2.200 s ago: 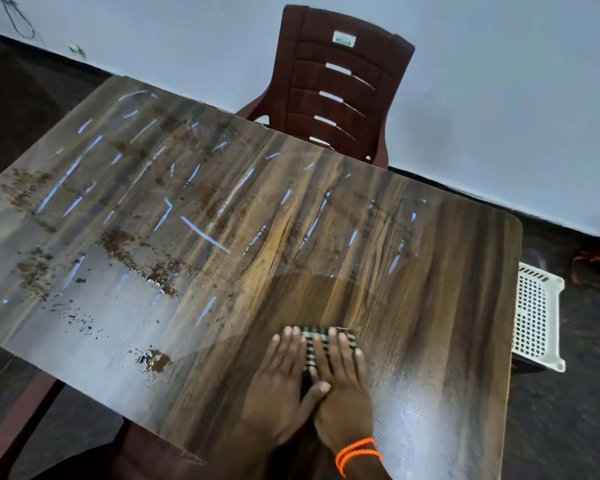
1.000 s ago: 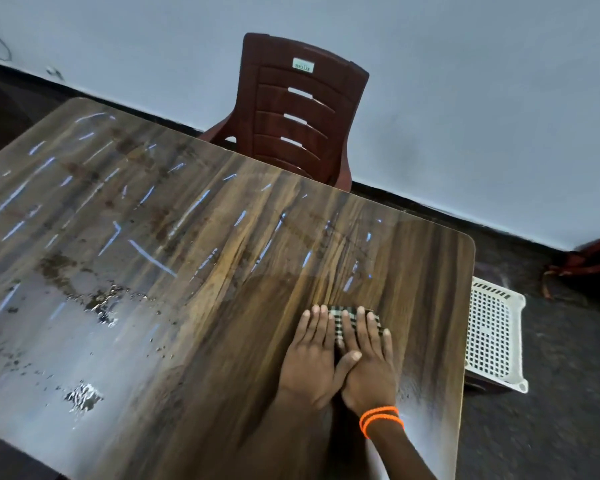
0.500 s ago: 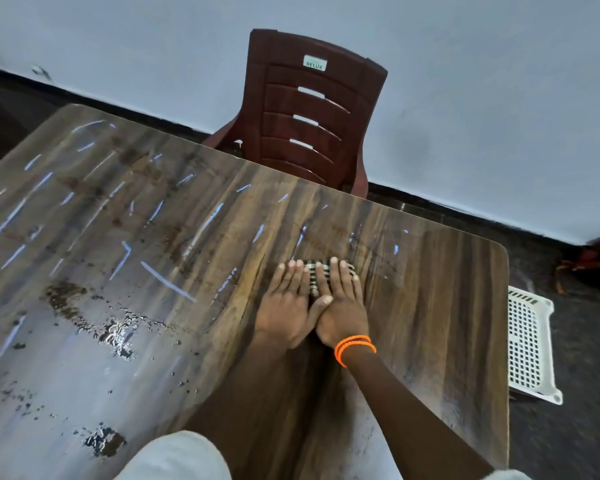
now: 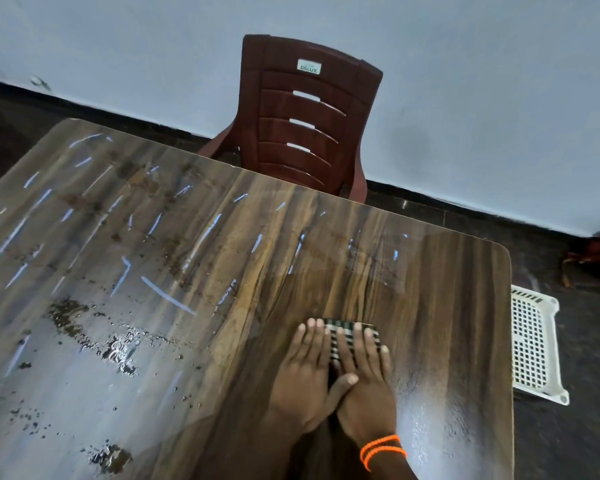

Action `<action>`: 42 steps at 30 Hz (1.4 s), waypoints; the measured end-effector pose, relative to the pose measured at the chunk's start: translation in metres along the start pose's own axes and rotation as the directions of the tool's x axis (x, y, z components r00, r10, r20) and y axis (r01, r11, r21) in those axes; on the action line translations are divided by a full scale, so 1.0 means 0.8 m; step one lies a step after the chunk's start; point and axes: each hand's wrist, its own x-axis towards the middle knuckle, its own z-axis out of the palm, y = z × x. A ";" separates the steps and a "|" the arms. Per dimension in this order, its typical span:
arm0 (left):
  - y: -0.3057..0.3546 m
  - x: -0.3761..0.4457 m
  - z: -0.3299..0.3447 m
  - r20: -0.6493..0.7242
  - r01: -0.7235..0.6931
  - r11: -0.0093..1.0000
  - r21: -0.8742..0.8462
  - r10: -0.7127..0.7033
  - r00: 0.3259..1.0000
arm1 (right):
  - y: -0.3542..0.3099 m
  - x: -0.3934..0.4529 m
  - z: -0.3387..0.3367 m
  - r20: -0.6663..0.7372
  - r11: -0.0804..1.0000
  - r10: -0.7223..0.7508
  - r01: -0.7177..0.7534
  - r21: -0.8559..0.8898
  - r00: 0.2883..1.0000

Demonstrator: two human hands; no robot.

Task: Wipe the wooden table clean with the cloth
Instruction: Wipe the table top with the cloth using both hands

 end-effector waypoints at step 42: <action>0.058 0.168 0.005 0.098 -0.175 0.984 0.020 0.172 0.980 | 0.112 0.084 -0.026 -0.081 0.972 0.232 -0.234 -0.009 0.969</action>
